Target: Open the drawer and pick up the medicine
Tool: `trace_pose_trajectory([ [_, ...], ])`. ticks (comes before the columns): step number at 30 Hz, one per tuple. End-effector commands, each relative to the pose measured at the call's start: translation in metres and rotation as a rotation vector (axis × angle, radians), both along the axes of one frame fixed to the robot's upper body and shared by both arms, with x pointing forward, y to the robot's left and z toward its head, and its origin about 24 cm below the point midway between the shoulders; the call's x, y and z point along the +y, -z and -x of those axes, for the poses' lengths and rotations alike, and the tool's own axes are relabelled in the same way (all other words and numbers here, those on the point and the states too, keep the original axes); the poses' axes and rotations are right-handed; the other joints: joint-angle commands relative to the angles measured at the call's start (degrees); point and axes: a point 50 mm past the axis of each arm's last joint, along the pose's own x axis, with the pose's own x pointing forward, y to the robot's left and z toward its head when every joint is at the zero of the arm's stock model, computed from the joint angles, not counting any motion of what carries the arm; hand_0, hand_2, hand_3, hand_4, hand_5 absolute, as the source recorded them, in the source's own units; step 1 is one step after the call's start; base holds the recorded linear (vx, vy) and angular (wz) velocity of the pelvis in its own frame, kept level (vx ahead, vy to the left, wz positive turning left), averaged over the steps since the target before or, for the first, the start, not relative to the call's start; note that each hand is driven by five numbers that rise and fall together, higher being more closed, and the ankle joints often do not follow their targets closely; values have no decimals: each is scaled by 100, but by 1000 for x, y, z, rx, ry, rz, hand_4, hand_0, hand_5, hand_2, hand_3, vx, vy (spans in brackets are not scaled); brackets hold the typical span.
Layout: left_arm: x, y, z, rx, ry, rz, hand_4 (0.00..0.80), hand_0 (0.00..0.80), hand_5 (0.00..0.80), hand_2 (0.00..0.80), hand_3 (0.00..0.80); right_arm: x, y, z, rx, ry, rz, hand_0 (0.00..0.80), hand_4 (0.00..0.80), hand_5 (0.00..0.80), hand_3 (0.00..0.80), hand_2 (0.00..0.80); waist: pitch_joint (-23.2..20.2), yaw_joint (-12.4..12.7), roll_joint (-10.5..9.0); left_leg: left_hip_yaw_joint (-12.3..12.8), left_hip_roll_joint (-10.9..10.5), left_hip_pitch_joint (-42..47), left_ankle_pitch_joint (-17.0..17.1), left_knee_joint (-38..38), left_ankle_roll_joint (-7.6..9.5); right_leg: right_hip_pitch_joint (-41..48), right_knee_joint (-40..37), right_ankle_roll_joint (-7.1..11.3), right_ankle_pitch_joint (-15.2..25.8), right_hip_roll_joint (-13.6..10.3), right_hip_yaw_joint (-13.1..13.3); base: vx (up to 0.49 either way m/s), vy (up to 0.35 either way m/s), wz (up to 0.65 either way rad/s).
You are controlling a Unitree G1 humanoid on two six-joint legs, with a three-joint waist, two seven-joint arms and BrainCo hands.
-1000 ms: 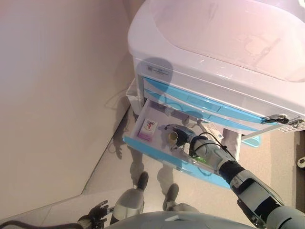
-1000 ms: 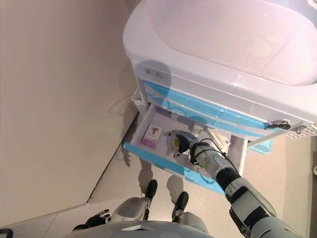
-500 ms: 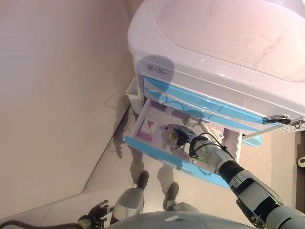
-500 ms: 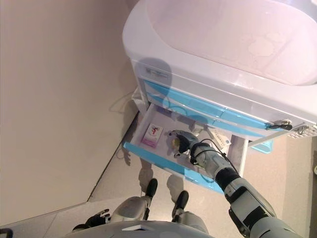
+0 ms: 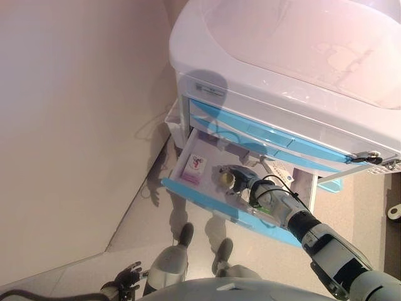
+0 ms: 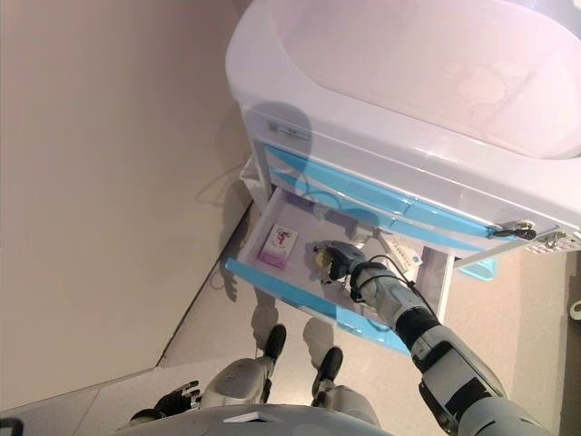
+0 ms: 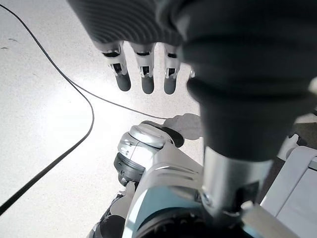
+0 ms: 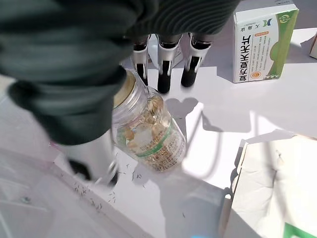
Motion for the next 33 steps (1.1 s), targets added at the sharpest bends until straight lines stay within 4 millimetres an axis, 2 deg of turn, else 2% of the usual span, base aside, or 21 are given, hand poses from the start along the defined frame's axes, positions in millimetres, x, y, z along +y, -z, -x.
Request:
trace_pose_trajectory([
  [1, -12, 3, -7, 10, 42, 13, 0, 0, 0, 0, 0, 20, -20, -11, -104, -86, -2, 577, 577, 577, 577, 577, 0, 120, 36, -103, -95, -96, -288, -22, -53, -70, 704, 126, -364, -103, 62, 0, 0, 0],
  [2, -12, 3, -7, 9, 43, 14, 0, 0, 0, 0, 0, 20, -20, -11, -105, -88, -1, 718, 718, 718, 718, 718, 3, 119, 40, -99, -95, -97, -287, -22, -55, -72, 702, 126, -361, -105, 61, 0, 0, 0],
  [3, -12, 3, -8, 9, 43, 14, 0, 0, 0, 0, 0, 20, -20, -11, -105, -89, -1, 800, 800, 800, 800, 800, 5, 118, 41, -98, -93, -96, -286, -24, -56, -73, 699, 126, -358, -105, 63, 0, 0, 0],
  [19, -12, 3, -9, 7, 43, 19, 0, 0, 0, 0, 0, 17, -25, -14, -134, -83, -9, 800, 800, 800, 800, 800, 4, 120, 52, -89, -87, -128, -264, -46, -58, -96, 678, 149, -336, -110, 54, 0, 0, 0],
  [23, -12, 3, -8, 9, 41, 14, 0, 0, 0, 0, 0, 21, -33, -14, -174, -103, -29, 800, 800, 800, 800, 800, -14, 99, 19, -69, -78, -101, -274, -51, -55, -74, 670, 150, -328, -96, 70, 0, 0, 0],
  [28, -10, 2, -9, 12, 24, 5, 0, 0, 0, 0, 0, 29, -54, -15, -246, -162, -68, 800, 800, 800, 800, 800, -68, 13, -57, -15, -51, -56, -299, -51, -56, -55, 665, 162, -318, -70, 148, 2, -5, -1],
  [33, -8, 2, -7, 16, 12, -1, 0, 0, 0, 0, 0, 28, -64, -11, -268, -201, -93, 800, 800, 800, 800, 800, -143, -64, -123, 51, -21, 0, -329, -48, -56, -35, 667, 179, -311, -47, 234, 17, -15, -8],
])
